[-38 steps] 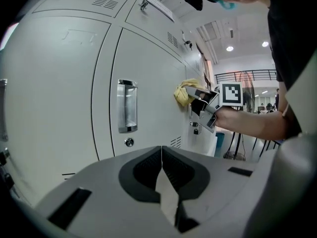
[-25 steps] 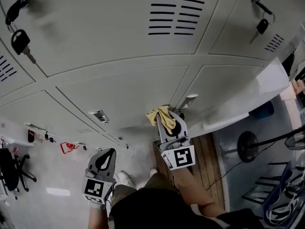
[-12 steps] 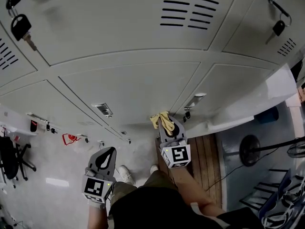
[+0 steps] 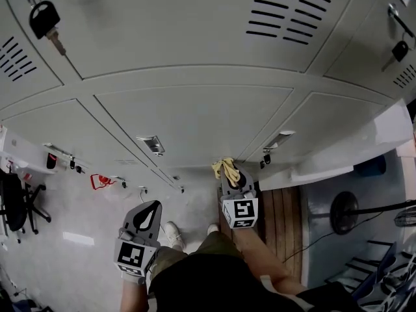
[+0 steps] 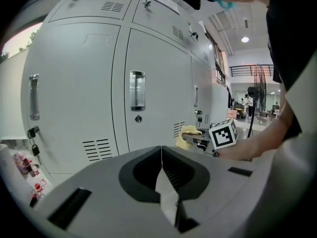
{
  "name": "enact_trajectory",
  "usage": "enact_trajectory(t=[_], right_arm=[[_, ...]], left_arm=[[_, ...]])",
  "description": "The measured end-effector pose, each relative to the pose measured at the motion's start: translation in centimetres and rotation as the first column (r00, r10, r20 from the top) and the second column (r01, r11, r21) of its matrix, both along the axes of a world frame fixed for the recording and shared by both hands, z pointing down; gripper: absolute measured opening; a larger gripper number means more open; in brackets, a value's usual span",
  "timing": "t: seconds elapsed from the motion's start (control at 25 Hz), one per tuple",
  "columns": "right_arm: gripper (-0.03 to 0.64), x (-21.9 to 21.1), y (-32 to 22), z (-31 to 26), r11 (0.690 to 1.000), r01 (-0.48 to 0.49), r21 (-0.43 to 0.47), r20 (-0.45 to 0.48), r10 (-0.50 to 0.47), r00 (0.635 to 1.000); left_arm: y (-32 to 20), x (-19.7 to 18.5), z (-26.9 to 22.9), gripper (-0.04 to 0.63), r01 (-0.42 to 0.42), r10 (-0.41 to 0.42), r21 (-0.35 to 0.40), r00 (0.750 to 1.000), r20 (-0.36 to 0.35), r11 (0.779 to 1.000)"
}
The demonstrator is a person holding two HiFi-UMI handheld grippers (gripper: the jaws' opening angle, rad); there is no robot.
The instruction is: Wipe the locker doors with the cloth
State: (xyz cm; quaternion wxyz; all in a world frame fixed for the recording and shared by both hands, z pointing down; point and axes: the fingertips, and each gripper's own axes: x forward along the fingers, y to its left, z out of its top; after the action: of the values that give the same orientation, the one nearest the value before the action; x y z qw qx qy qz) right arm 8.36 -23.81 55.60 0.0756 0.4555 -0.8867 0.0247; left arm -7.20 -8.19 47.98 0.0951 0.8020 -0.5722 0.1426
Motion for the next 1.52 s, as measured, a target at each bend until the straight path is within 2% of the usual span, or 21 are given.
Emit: enact_trajectory(t=[0.56,0.8,1.0,1.2,1.32,1.52], right_arm=[[0.095,-3.0,0.7,0.4,0.999,0.041,-0.032,0.012,-0.040,0.999],[0.095,-3.6,0.9,-0.4,0.998,0.049,-0.031,0.015,-0.048,0.999],[0.095,-3.9,1.0,-1.4,0.998,0.050,-0.025,0.021,-0.050,0.999],[0.094,-4.4,1.4,-4.3,0.997,0.055,0.049,0.037,-0.057,0.998],[0.094,-4.8,1.6,-6.4,0.994,0.057,0.090,0.048,-0.062,0.997],[0.092,-5.0,1.9,-10.2,0.987,0.045,0.151,0.096,-0.060,0.994]], left_arm=[[1.4,-2.4,0.2,0.011,0.052,-0.052,-0.012,0.999,-0.015,0.999],[1.8,-2.9,0.5,0.011,0.030,-0.030,0.042,1.000,0.007,0.999],[2.1,-2.9,0.0,0.011,0.044,-0.044,0.013,0.999,-0.031,0.999],[2.1,-3.3,0.1,0.011,0.023,-0.022,0.054,1.000,-0.021,0.998],[2.0,-3.1,-0.4,0.011,0.021,-0.019,0.047,0.999,-0.041,0.999],[1.7,-3.1,-0.8,0.011,-0.008,0.012,0.085,0.999,-0.039,0.996]])
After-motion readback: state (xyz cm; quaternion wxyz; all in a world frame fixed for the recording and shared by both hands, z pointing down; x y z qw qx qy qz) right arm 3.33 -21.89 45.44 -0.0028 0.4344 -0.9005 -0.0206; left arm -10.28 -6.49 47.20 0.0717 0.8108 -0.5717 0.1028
